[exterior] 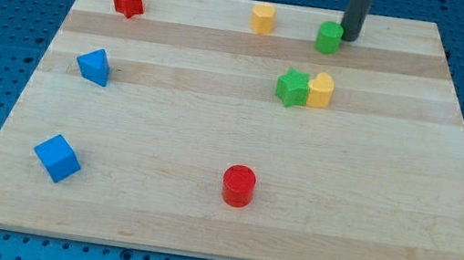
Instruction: Bring the green circle to the left of the green star in horizontal line
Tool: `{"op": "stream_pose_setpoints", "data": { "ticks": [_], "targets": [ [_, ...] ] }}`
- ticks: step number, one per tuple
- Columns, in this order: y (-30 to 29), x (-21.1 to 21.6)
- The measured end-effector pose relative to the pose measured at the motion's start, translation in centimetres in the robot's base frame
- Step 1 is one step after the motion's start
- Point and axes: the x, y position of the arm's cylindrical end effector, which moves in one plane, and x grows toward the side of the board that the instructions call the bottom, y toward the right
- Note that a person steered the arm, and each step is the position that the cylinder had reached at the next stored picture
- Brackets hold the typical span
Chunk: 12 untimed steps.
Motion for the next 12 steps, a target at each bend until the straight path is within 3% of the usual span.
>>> {"op": "stream_pose_setpoints", "data": {
  "ticks": [4,9,12],
  "targets": [
    [-9.2,3.3],
    [-13.1,9.6],
    [-14.9,10.0]
  ]
}}
